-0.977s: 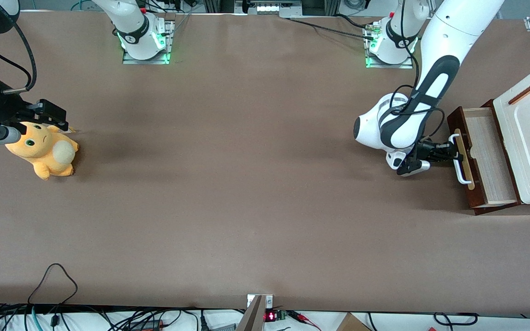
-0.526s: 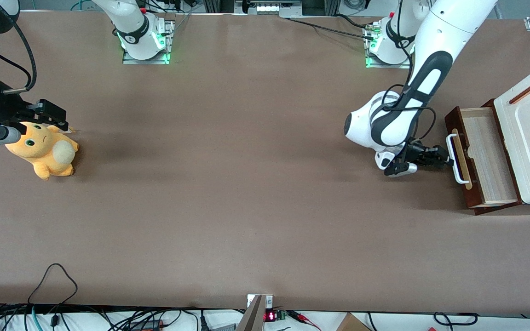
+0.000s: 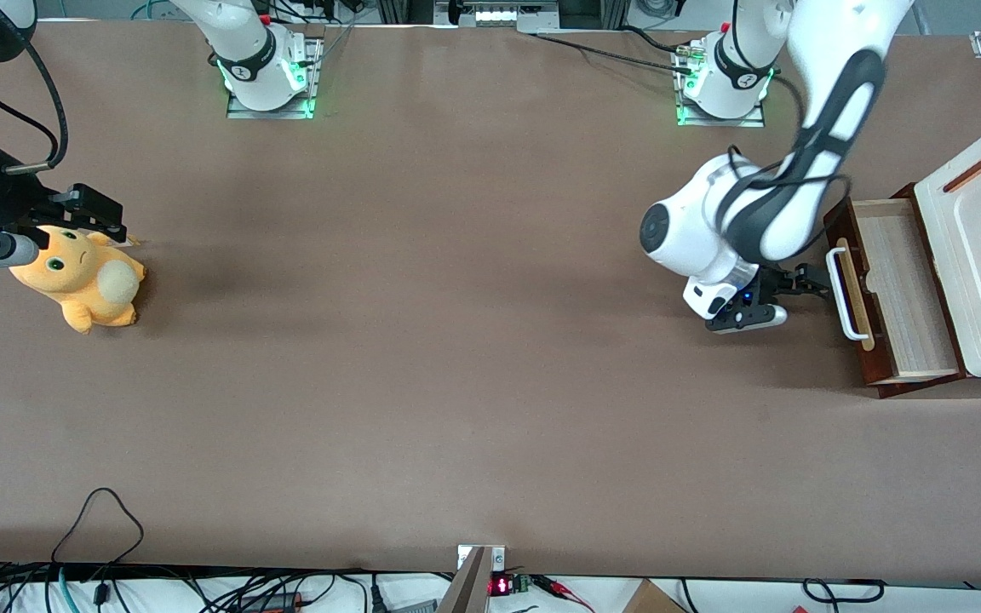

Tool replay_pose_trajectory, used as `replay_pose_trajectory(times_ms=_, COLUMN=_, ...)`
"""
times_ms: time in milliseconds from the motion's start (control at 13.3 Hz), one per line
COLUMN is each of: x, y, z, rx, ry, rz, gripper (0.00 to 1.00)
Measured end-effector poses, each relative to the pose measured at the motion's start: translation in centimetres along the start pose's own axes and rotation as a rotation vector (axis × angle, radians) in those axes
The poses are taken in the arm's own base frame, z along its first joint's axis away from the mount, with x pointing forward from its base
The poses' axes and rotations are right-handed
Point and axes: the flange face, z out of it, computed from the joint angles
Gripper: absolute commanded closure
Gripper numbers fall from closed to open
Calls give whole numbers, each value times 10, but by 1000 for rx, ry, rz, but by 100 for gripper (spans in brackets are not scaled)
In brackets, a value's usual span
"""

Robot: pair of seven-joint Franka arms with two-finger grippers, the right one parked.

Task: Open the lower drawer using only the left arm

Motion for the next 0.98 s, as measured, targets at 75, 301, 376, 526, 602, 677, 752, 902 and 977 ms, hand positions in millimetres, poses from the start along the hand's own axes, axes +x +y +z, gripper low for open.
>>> replay_pose_trajectory(times_ms=75, x=5, y=-28, z=-27, rx=-89, ry=-17, rz=4, gripper=0)
replay_pose_trajectory(times_ms=301, x=2, y=-122, z=-88, rx=-370, ry=-41, rz=-36, gripper=0)
replay_pose_trajectory(times_ms=376, x=0, y=-153, z=-97, rx=-456, ry=-47, rz=-49, gripper=0)
replay_pose_trajectory(times_ms=526, x=-5, y=-209, z=-99, rx=-618, ry=-51, rz=-48, gripper=0)
replay_pose_trajectory(times_ms=602, x=-5, y=-232, z=-96, rx=-695, ry=-45, rz=-53, gripper=0)
replay_pose_trajectory(times_ms=677, x=-5, y=-253, z=-90, rx=-753, ry=-32, rz=-50, gripper=0)
replay_pose_trajectory(times_ms=752, x=-6, y=-270, z=-85, rx=-798, ry=-18, rz=-39, gripper=0)
replay_pose_trajectory(times_ms=902, x=-7, y=-291, z=-77, rx=-865, ry=9, rz=-23, gripper=0)
replay_pose_trajectory(times_ms=977, x=-7, y=-296, z=-75, rx=-876, ry=15, rz=-20, gripper=0)
